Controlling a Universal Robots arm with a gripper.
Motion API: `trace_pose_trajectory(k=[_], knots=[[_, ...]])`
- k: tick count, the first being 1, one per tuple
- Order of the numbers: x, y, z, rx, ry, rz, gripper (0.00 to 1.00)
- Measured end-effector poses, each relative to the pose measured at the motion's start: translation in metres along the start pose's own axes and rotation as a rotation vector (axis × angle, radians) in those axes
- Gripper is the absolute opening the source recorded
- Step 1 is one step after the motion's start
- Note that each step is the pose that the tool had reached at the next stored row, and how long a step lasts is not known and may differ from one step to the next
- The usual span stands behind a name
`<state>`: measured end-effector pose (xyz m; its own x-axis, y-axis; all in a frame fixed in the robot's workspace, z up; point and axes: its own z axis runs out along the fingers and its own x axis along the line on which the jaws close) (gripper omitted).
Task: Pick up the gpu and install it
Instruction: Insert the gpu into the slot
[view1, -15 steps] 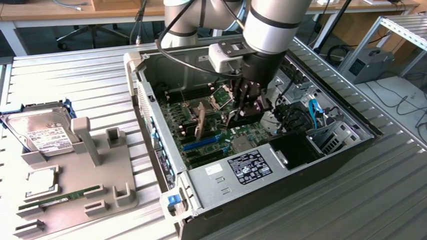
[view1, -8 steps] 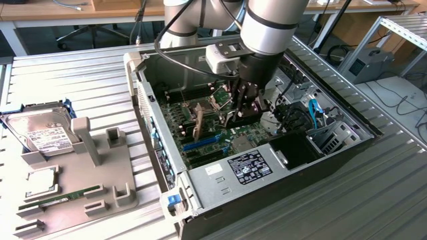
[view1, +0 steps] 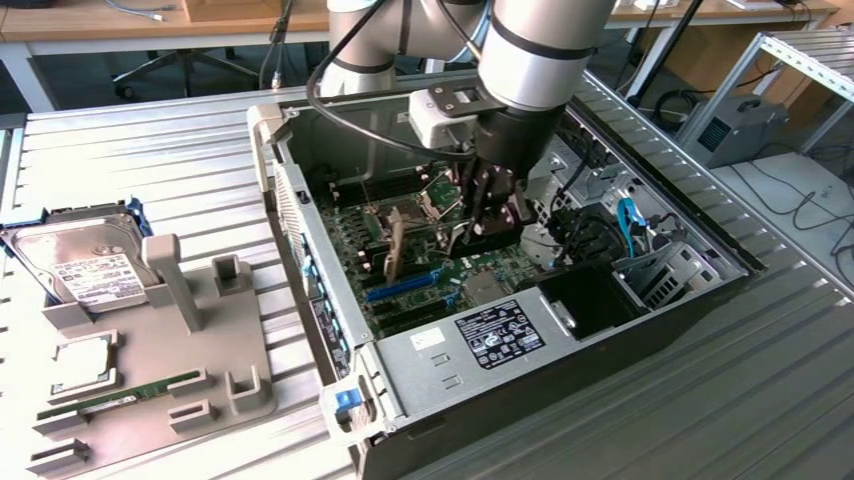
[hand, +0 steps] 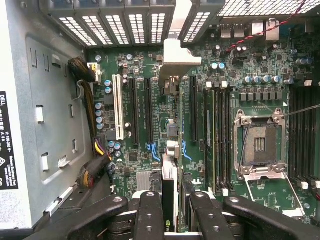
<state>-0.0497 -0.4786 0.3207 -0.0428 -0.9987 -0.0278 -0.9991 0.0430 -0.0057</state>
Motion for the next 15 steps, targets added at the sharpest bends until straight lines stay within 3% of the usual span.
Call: trace_pose_trajectory(k=[15], knots=[[0.0002,0.0039,0.0011,0.0,0.0,0.0,0.26]])
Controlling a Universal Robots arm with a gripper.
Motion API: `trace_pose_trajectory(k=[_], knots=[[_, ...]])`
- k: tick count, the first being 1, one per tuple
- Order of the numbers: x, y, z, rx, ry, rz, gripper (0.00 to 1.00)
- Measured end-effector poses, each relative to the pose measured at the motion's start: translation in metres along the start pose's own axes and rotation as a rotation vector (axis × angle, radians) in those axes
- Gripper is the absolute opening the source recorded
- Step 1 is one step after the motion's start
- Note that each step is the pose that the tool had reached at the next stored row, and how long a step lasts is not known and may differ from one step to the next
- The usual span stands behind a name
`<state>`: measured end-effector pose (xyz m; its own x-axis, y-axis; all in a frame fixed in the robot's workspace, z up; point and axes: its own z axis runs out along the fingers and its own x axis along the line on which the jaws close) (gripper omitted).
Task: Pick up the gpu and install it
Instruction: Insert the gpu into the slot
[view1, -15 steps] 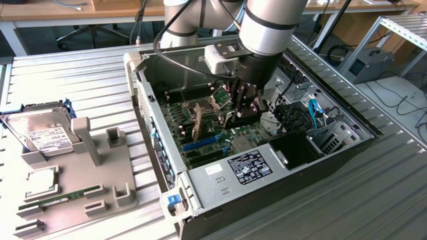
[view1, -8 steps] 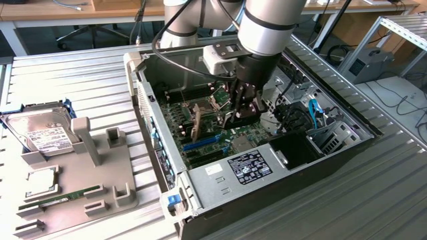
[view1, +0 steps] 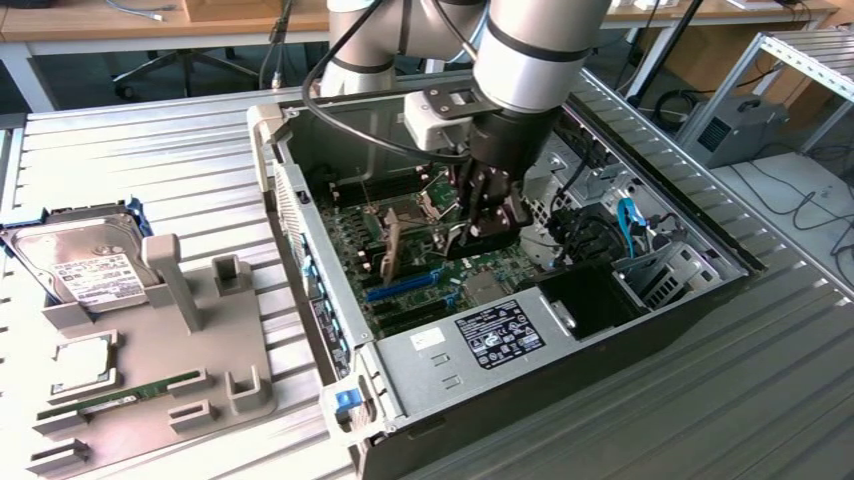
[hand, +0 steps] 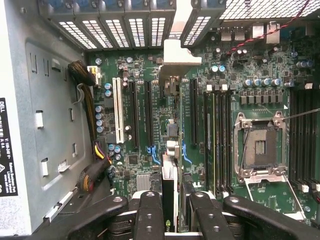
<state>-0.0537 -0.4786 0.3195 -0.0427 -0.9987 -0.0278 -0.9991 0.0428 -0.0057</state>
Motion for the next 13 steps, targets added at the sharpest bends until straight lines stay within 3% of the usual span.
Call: trace_pose_trajectory(k=[13], knots=[[0.0002,0.0025,0.0023,0.0,0.0,0.0,0.26]])
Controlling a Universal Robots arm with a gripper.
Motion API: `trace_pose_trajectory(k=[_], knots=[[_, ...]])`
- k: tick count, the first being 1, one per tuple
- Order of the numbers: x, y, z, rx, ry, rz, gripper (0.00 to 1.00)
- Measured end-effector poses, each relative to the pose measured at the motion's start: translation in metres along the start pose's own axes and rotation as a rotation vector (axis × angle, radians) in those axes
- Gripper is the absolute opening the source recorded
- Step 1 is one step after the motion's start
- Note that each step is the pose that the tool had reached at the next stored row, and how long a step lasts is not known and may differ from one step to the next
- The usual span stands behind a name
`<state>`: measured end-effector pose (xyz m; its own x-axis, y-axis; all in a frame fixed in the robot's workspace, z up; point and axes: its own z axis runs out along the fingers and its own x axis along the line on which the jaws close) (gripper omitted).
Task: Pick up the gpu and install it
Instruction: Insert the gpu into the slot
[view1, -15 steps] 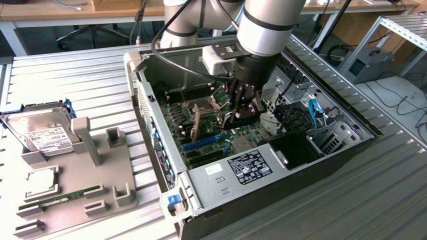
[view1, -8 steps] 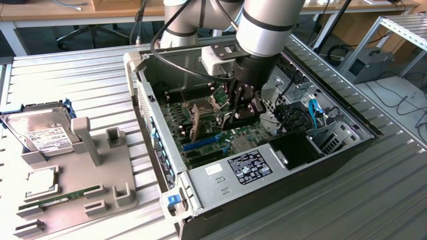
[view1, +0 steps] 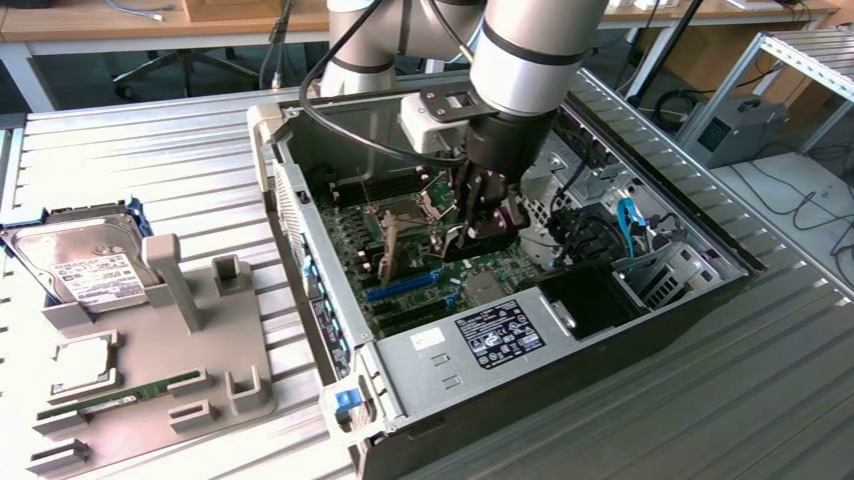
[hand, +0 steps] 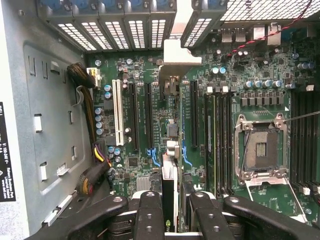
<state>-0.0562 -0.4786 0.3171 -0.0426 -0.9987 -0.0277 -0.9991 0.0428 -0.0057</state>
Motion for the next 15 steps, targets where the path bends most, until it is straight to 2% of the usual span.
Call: trace_pose_trajectory(k=[9,15], knots=[[0.0001,0.0011,0.0008,0.0,0.0,0.0,0.26],[0.0003,0.0054,0.0014,0.0,0.0,0.0,0.26]])
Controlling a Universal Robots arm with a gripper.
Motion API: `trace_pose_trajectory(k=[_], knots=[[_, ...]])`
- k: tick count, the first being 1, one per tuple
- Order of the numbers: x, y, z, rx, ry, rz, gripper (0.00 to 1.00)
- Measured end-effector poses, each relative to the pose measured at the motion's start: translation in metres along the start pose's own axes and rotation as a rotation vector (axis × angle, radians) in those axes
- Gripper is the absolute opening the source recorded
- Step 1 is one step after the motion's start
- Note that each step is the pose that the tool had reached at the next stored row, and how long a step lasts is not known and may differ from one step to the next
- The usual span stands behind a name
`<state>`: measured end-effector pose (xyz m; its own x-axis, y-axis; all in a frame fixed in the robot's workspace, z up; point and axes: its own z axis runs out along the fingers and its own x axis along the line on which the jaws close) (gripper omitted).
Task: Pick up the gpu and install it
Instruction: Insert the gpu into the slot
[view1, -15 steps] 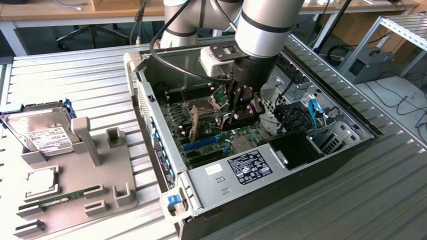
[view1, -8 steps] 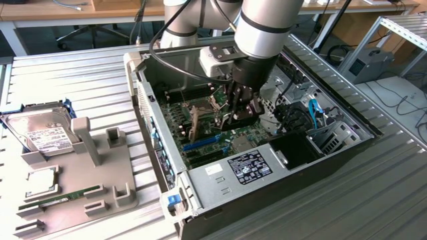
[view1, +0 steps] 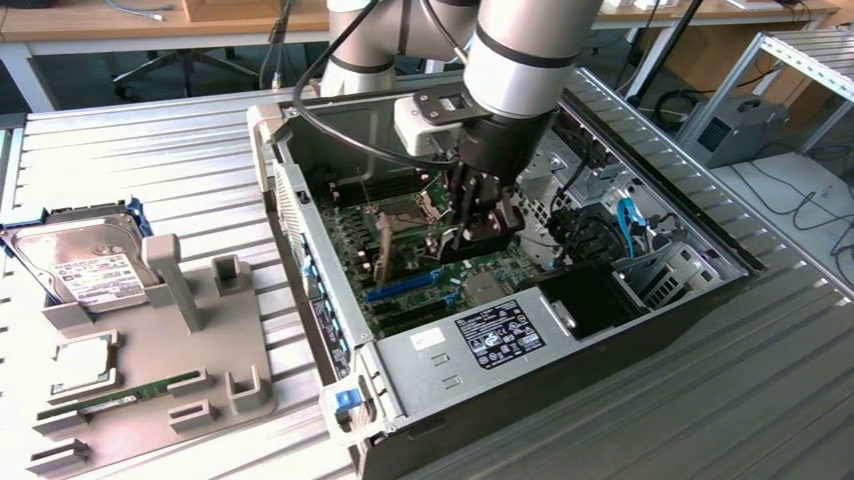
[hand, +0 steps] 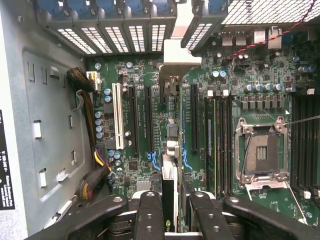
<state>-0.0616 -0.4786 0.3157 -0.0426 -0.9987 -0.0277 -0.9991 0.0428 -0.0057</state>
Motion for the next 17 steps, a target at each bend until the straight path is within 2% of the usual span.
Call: trace_pose_trajectory(k=[7,9,10,11,12,13,14,15,16,17], knots=[[0.0,0.0025,0.0021,0.0,0.0003,0.0,0.26],[0.0,0.0063,0.0057,0.0001,0.0004,0.0,0.26],[0.001,0.0101,0.0075,0.0001,0.0006,0.0,0.26],[-0.001,0.0229,0.012,0.0001,0.0007,0.0,0.26],[-0.004,0.0298,0.0138,-0.0002,-0.0068,-0.001,0.26],[-0.01,0.0357,0.0237,-0.0002,-0.0033,-0.004,0.26],[-0.013,0.0389,0.0267,0.001,0.0269,-0.004,0.26],[-0.018,0.0427,0.0284,0.0011,0.0269,-0.004,0.26],[-0.017,0.0467,0.0318,0.001,0.0272,-0.004,0.26],[-0.017,0.0466,0.0338,0.0011,0.027,-0.004,0.26]])
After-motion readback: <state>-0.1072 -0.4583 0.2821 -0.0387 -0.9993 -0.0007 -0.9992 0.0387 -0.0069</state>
